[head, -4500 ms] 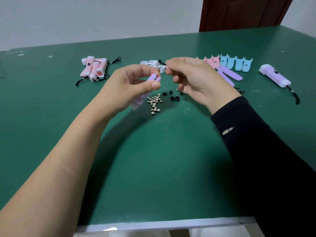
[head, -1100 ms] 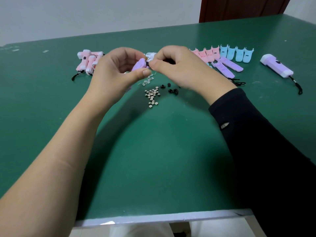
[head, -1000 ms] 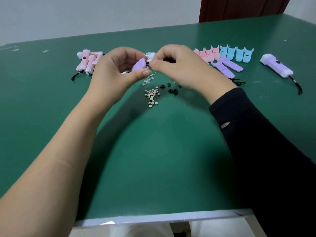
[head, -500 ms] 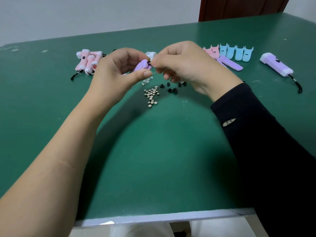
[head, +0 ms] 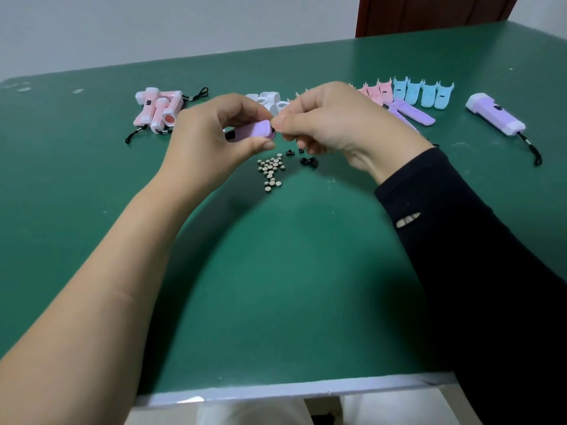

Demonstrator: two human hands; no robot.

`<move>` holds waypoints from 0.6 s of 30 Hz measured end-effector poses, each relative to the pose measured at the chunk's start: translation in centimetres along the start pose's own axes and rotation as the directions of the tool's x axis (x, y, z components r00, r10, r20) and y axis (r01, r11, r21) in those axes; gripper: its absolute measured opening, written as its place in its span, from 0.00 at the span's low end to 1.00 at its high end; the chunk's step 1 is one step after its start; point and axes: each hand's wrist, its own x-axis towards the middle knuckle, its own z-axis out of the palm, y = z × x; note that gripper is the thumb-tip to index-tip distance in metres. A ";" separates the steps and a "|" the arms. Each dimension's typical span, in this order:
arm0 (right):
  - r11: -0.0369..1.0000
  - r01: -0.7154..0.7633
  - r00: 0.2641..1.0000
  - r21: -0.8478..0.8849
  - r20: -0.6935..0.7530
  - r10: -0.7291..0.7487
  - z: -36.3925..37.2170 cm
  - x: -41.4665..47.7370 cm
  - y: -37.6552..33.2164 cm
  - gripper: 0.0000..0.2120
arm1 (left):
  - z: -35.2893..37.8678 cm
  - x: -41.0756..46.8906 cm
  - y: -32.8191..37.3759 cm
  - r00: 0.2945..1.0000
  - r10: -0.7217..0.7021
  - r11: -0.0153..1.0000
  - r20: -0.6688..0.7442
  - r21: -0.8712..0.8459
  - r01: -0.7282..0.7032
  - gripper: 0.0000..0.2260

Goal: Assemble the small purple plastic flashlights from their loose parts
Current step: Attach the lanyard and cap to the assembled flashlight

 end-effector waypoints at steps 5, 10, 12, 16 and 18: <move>0.994 -0.008 0.999 0.111 -0.041 0.012 0.0 0.1 0.1 0.03 | 0.0 0.1 0.0 1.000 -0.004 0.999 -0.030 -0.033 0.003 0.10; 0.941 -0.057 0.998 0.333 0.020 0.054 -0.2 0.1 -0.1 0.01 | -0.1 0.2 0.1 0.998 -0.047 0.982 -0.045 -0.186 0.038 0.10; 0.918 -0.067 0.998 0.391 0.037 0.057 -0.3 0.1 -0.3 0.02 | -0.1 0.2 0.0 0.997 -0.063 0.966 -0.040 -0.252 0.051 0.09; 0.892 -0.058 0.998 0.448 0.054 0.038 -0.5 -0.1 -0.6 0.05 | -0.1 0.2 -0.1 0.999 -0.040 0.951 -0.032 -0.306 0.028 0.09; 0.892 -0.055 0.998 0.450 0.058 0.033 -0.5 -0.2 -0.7 0.06 | 0.0 0.1 -0.2 0.999 -0.029 0.951 -0.037 -0.310 0.016 0.09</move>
